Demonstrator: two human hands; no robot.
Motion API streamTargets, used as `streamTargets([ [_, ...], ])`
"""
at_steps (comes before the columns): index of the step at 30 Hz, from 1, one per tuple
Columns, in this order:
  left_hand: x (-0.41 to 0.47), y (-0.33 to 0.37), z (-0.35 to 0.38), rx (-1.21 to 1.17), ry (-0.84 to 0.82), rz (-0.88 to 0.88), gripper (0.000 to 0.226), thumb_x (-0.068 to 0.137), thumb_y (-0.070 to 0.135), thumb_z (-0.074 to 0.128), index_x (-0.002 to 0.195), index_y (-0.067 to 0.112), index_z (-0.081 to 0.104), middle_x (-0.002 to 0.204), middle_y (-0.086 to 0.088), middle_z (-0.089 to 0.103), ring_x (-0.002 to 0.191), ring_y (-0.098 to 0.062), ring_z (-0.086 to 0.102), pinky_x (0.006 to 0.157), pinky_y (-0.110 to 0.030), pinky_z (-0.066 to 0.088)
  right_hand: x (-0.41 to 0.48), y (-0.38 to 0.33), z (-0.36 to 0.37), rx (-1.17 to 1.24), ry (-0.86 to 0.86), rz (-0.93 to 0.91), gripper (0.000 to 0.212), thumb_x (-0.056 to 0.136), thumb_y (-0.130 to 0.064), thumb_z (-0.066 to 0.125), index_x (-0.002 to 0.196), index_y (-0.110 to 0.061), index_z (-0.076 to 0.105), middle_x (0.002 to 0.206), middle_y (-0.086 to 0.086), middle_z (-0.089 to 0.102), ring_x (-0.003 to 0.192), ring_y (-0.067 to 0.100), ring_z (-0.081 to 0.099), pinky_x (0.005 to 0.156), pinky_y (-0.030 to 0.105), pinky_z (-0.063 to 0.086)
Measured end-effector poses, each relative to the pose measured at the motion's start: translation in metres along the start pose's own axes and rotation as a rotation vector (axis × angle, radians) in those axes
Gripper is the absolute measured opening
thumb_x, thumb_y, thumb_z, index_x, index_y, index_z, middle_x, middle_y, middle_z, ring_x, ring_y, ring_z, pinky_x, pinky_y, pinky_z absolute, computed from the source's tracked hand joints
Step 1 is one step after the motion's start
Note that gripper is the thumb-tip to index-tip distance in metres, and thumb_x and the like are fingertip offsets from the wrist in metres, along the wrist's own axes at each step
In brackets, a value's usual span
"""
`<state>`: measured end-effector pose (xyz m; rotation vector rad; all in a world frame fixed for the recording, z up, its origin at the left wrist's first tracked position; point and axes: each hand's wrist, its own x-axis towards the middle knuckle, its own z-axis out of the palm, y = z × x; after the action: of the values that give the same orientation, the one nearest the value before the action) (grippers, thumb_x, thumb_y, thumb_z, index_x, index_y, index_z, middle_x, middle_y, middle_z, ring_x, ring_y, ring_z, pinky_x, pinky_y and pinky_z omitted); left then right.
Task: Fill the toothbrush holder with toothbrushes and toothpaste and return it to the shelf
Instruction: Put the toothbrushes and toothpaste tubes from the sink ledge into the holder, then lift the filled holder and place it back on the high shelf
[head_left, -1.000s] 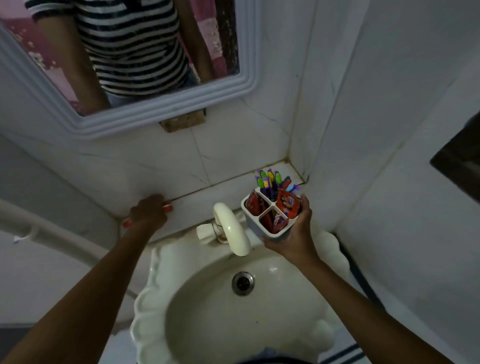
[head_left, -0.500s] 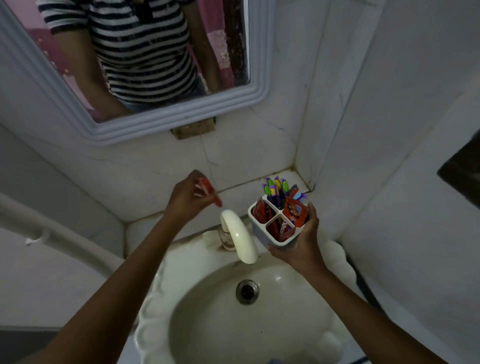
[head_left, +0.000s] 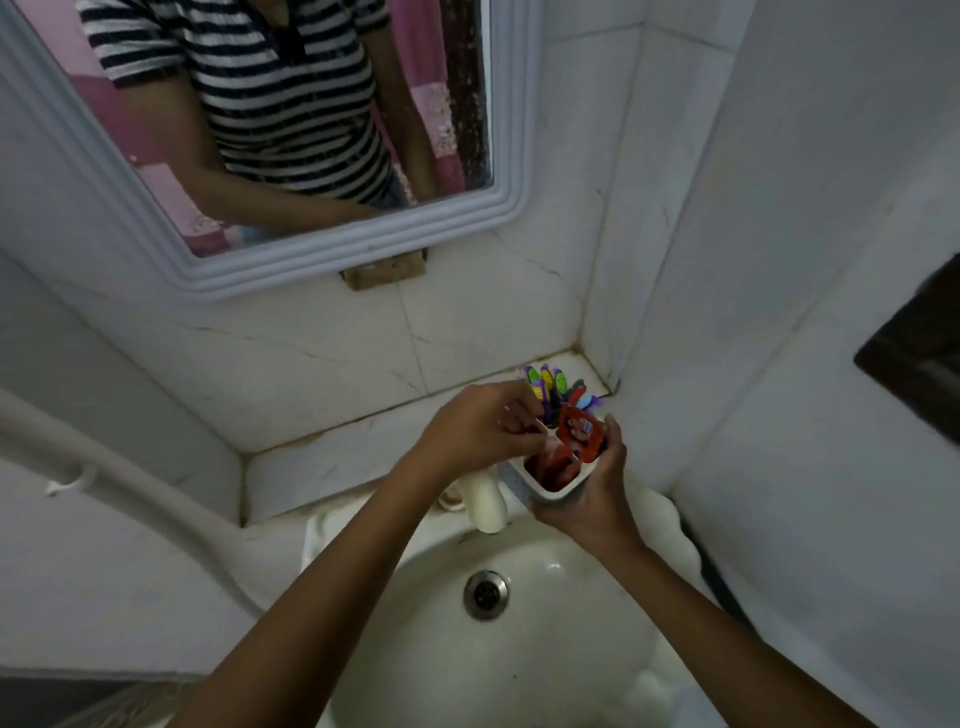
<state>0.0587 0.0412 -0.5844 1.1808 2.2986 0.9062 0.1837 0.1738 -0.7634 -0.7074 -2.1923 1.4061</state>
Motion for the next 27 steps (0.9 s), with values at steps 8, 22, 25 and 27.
streamTargets([
  [8, -0.007, -0.012, 0.001, -0.092, 0.154, -0.39, 0.071, 0.079, 0.061, 0.063, 0.136, 0.02, 0.05, 0.134, -0.003, 0.06, 0.119, -0.022, 0.058, 0.101, -0.043, 0.048, -0.011, -0.023, -0.013, 0.096, 0.025, -0.145, 0.14, 0.049, -0.035, 0.101, 0.163, -0.021, 0.022, 0.145, -0.001, 0.037, 0.136, 0.002, 0.05, 0.107, 0.011, 0.049],
  [22, -0.036, 0.121, -0.114, -0.406, 0.499, 0.121, 0.024, 0.097, 0.038, 0.049, 0.093, 0.031, 0.071, 0.09, 0.014, 0.073, 0.084, 0.008, 0.065, 0.067, -0.004, 0.048, 0.049, -0.228, -0.097, 0.315, 0.158, -0.536, 0.136, 0.056, -0.037, 0.097, 0.165, -0.011, 0.018, 0.162, -0.001, 0.039, 0.151, 0.014, 0.044, 0.12, 0.034, 0.046],
  [25, -0.052, 0.17, -0.153, -0.422, 0.53, 0.276, 0.024, 0.098, 0.034, 0.048, 0.093, 0.032, 0.071, 0.086, 0.017, 0.074, 0.084, 0.009, 0.067, 0.069, -0.005, 0.05, 0.06, -0.293, -0.125, 0.381, 0.196, -0.624, 0.138, 0.055, -0.038, 0.096, 0.166, -0.015, 0.016, 0.157, -0.014, 0.04, 0.147, 0.002, 0.046, 0.118, 0.028, 0.048],
  [27, -0.062, 0.202, -0.18, -0.38, 0.56, 0.373, 0.024, 0.099, 0.033, 0.047, 0.096, 0.032, 0.071, 0.092, 0.016, 0.075, 0.092, 0.002, 0.068, 0.075, -0.012, 0.052, 0.065, -0.337, -0.143, 0.439, 0.225, -0.689, 0.138, 0.055, -0.034, 0.097, 0.165, -0.018, 0.016, 0.16, -0.003, 0.043, 0.146, 0.007, 0.049, 0.114, 0.026, 0.052],
])
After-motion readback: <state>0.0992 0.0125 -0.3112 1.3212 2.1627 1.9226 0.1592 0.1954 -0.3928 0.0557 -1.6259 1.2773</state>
